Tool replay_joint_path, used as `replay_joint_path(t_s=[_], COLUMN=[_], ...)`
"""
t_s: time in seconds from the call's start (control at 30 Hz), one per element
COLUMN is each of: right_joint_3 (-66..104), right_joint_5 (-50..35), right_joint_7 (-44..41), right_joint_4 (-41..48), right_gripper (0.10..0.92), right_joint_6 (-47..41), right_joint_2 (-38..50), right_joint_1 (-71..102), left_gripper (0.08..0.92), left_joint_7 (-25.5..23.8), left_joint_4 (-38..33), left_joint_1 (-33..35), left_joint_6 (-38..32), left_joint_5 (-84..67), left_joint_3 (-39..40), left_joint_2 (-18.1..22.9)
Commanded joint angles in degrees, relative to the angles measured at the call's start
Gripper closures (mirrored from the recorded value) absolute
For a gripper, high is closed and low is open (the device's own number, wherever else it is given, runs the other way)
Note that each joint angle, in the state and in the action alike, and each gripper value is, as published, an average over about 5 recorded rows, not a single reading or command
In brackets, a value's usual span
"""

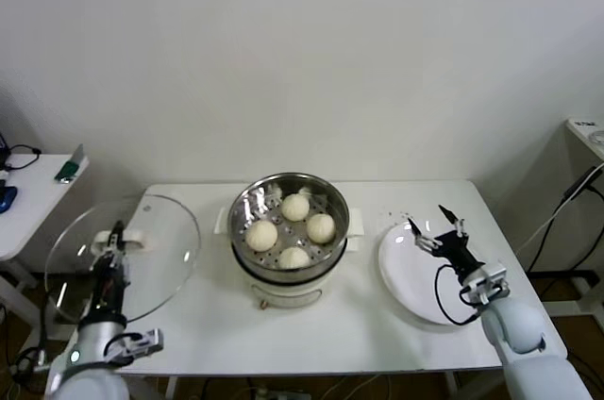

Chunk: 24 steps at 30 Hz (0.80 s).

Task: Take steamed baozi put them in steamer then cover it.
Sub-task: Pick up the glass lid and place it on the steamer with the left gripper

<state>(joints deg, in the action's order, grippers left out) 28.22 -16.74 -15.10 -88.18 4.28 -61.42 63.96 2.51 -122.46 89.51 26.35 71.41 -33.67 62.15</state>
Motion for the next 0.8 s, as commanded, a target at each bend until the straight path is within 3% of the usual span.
replay_joint_path(t_s=[0.03,0.17,0.33,0.8], right_joint_3=[-0.9,-0.83,-0.7,0.44], right_joint_5=[0.7,1.57,2.04,2.66], right_joint_7=[0.07,0.0,0.0,-0.06], right_joint_4=[1.41,2.38,3.2,4.89], right_gripper=[0.203,0.203,0.203,0.203], right_joint_6=[-0.06,0.25,0.34,1.06], right_joint_2=[-0.91,-1.86,-2.45,-2.98], right_joint_1=[-1.6,-1.69,-2.18,-2.36], left_gripper=[0.857,0.857,0.857,0.857], left_joint_7=[-9.82,-15.21,-19.45,-23.28], left_joint_4=[-3.37,-1.04,2.05,10.89], left_joint_1=[-20.8,-27.53,-31.14,-33.01], left_joint_6=[13.2,14.76,15.19,15.16], left_joint_5=[-0.96,3.94,9.64,22.99], left_joint_3=[20.6,28.41,33.79,39.85], left_joint_2=[-11.39,-5.28,1.79,19.0])
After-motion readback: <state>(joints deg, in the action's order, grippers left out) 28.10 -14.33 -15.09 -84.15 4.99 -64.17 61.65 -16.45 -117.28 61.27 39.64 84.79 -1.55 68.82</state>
